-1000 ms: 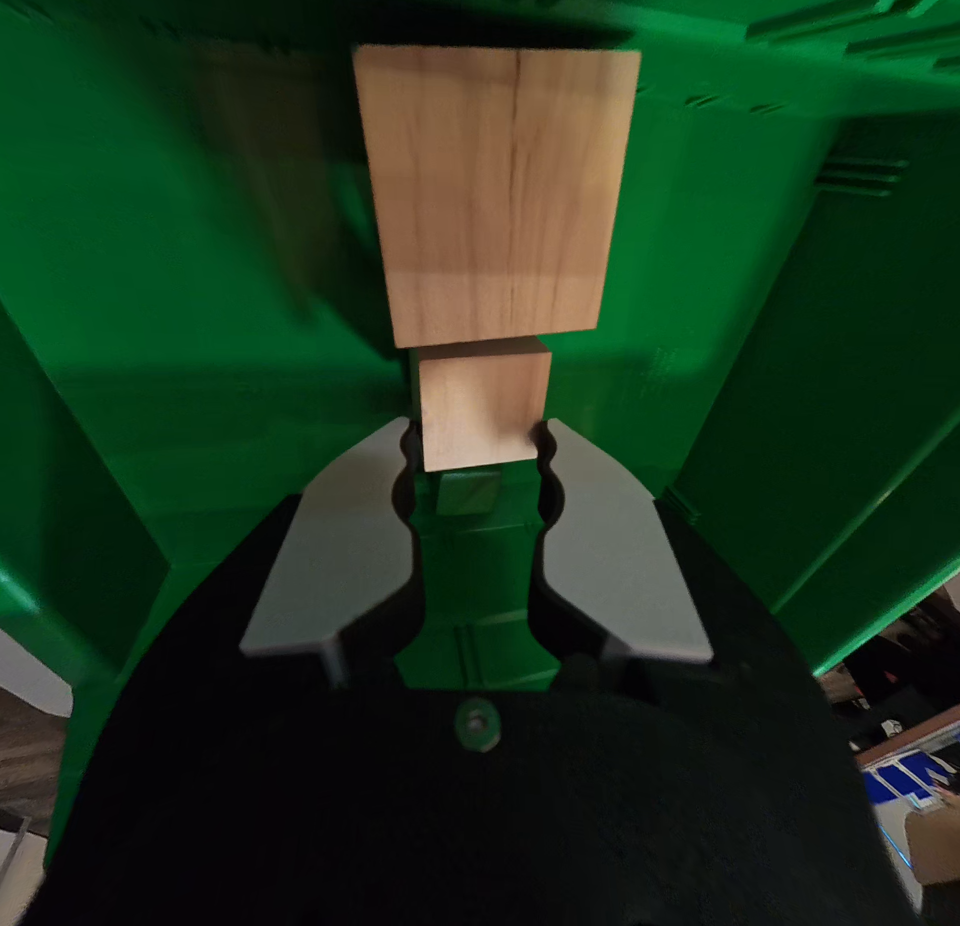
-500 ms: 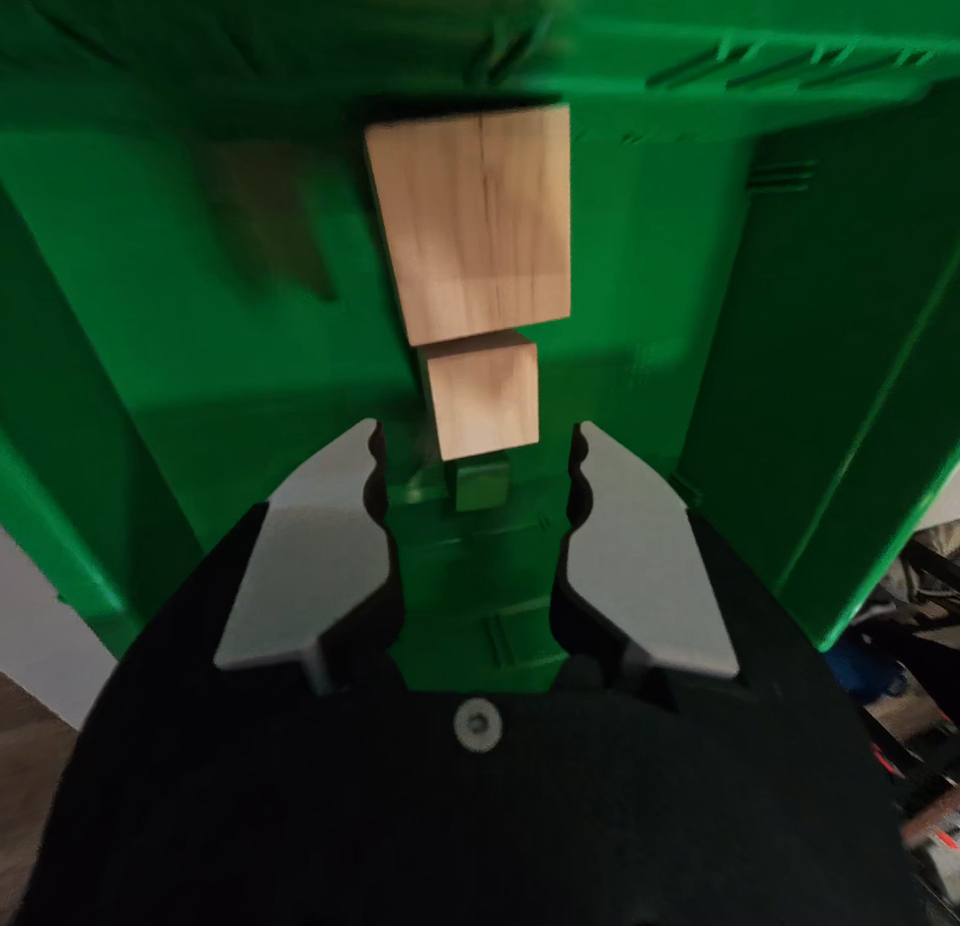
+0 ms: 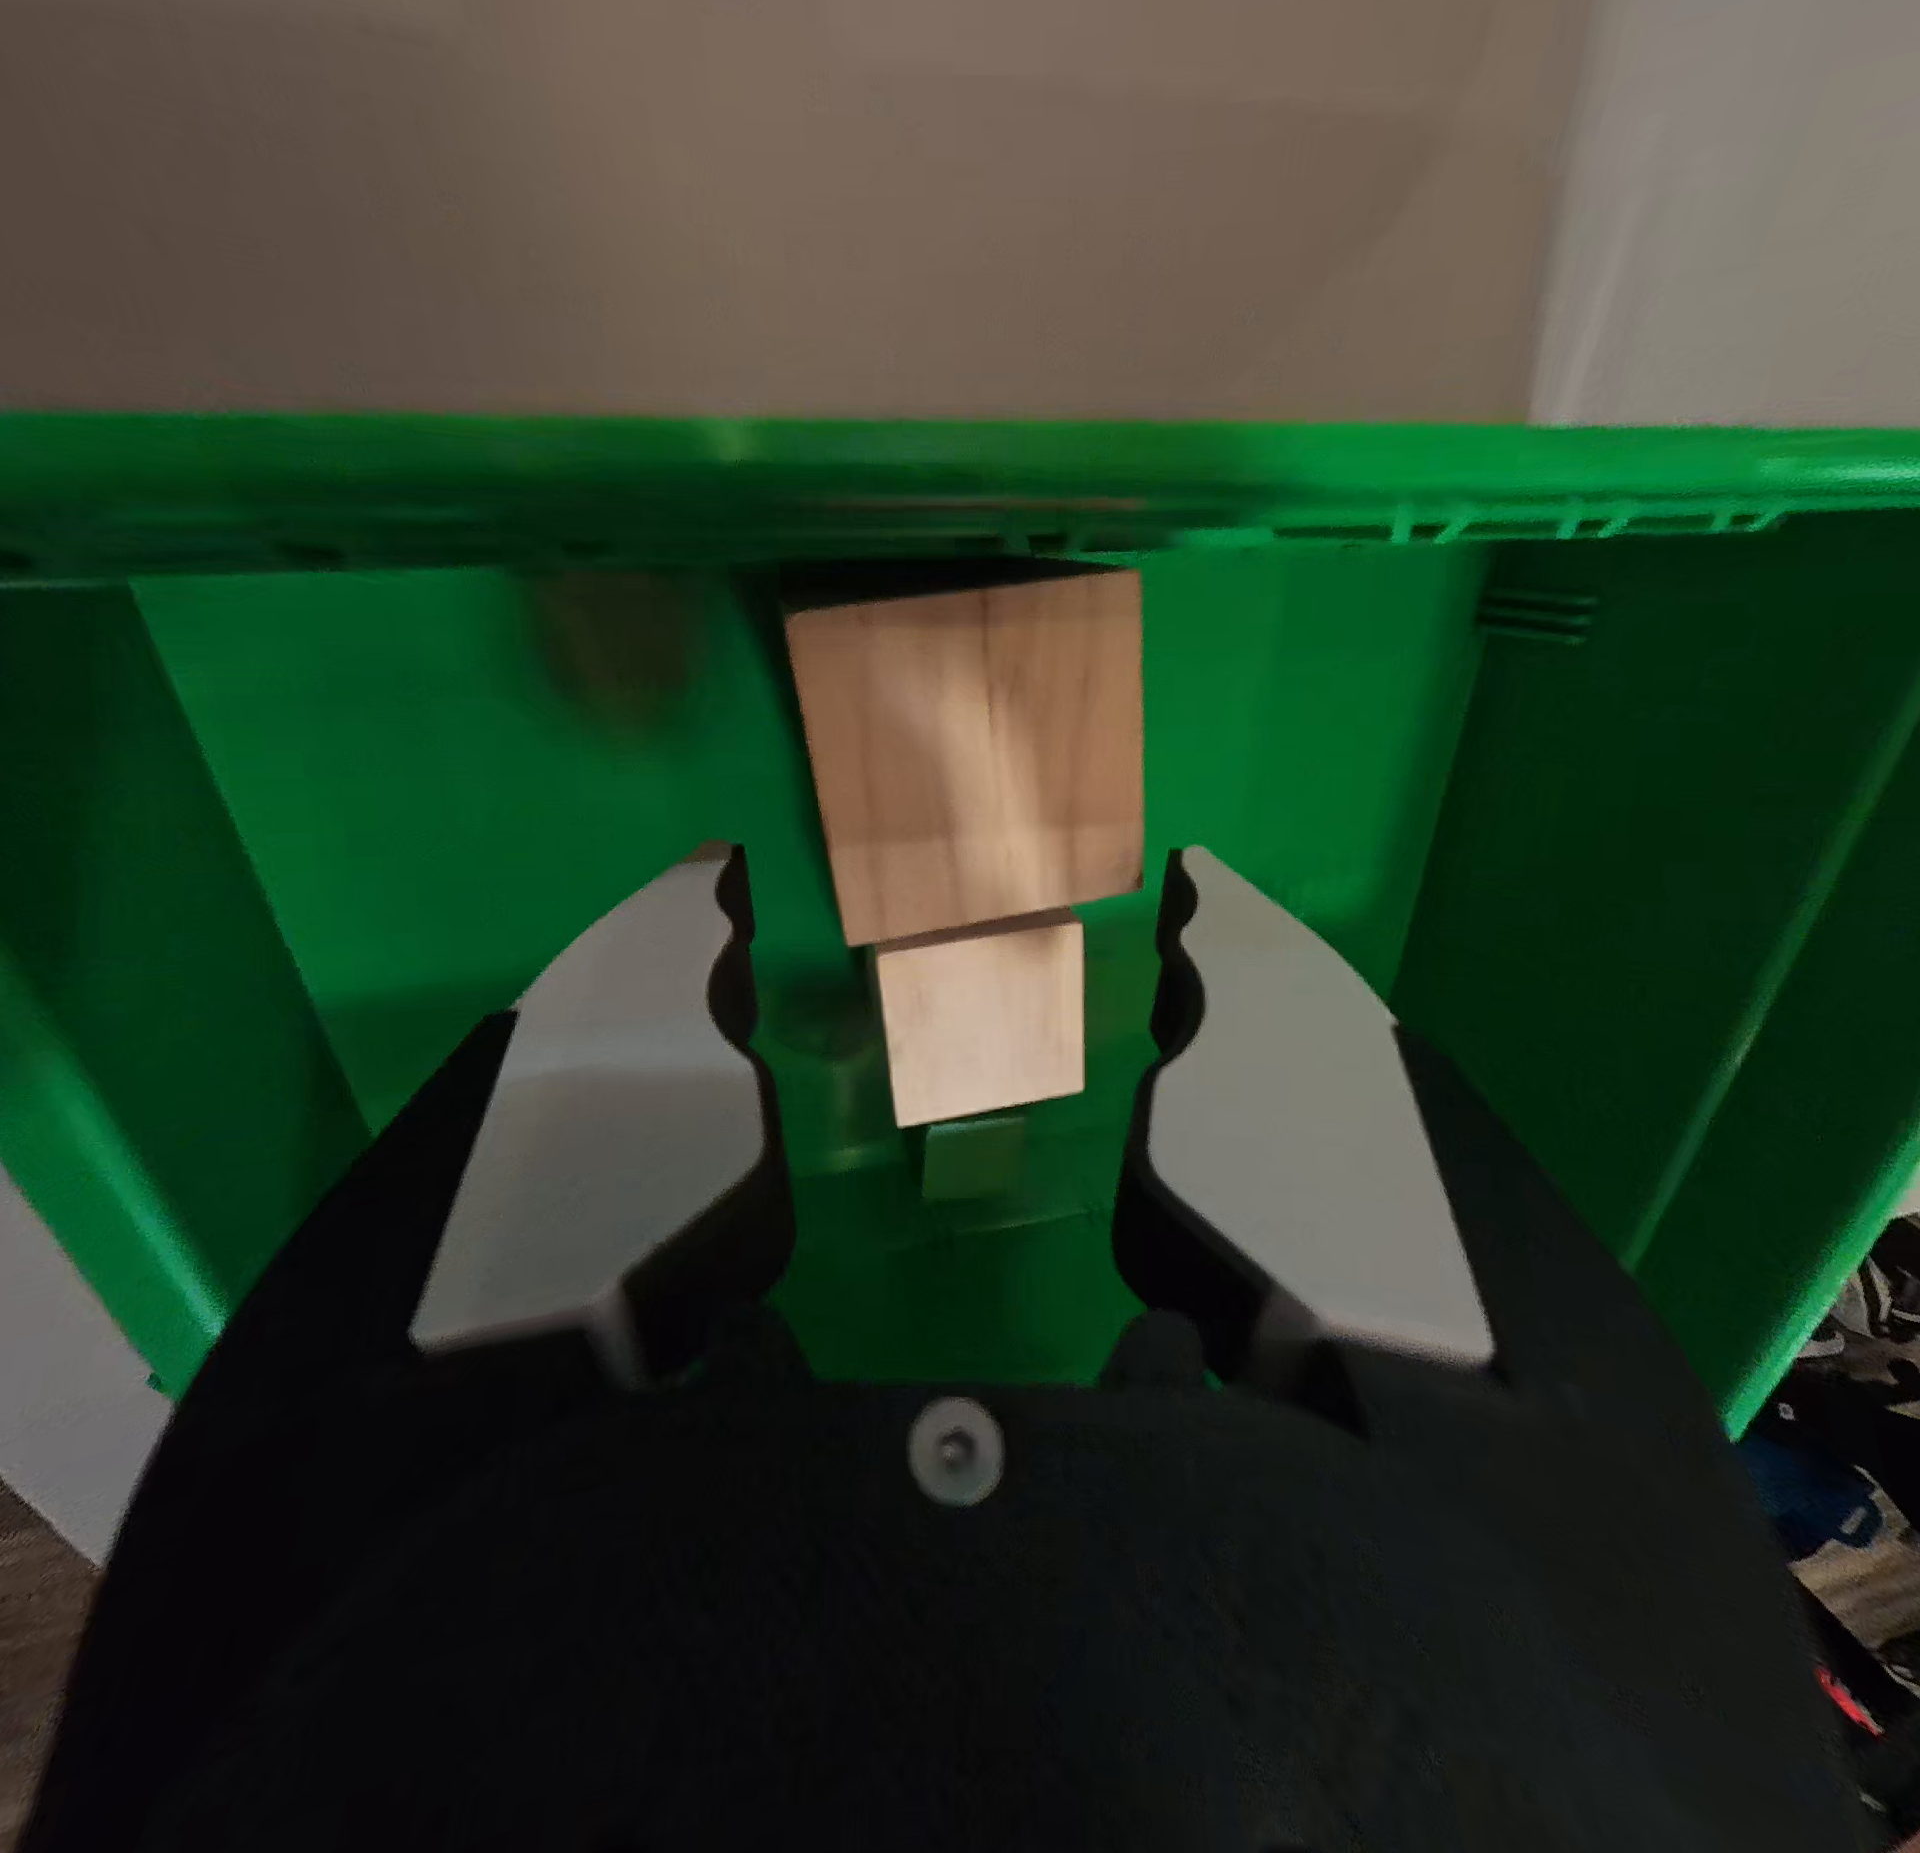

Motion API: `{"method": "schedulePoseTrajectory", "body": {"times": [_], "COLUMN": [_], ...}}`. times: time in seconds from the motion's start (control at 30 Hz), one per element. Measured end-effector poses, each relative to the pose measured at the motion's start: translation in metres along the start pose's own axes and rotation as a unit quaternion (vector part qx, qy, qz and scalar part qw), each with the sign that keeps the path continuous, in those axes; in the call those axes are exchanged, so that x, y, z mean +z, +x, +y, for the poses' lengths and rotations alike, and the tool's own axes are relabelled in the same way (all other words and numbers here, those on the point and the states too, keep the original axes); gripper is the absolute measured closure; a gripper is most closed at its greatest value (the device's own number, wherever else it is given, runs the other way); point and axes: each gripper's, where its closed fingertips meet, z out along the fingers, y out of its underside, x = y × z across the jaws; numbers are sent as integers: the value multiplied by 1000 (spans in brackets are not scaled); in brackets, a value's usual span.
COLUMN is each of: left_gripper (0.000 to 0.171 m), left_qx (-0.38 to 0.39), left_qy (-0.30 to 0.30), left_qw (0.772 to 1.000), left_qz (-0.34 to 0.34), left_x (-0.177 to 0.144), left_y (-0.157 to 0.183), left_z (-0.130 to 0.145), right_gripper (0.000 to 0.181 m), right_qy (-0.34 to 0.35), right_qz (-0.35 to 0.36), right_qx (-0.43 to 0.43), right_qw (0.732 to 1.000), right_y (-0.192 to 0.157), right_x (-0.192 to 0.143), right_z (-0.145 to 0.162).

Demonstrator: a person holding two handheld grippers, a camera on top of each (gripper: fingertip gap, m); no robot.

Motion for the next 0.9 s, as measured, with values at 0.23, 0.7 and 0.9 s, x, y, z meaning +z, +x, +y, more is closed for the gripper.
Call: {"method": "schedulePoseTrajectory", "body": {"times": [0.23, 0.7, 0.9], "left_gripper": [151, 151, 148], "left_qx": [-5, 9, 33], "left_qy": [3, 6, 8], "left_qw": [1000, 1000, 999], "left_qz": [2, 4, -4], "left_x": [-1, -3, -4], "left_y": [-1, 5, 7], "left_z": [-1, -7, -13], "right_gripper": [108, 92, 98], "right_qy": [-3, 179, 414], "right_qz": [-4, 120, 300], "right_qx": [1, 123, 190], "right_qw": [1000, 969, 838], "right_y": [-3, 38, 43], "right_x": [-2, -78, -190], "right_z": [0, -27, -93]}}
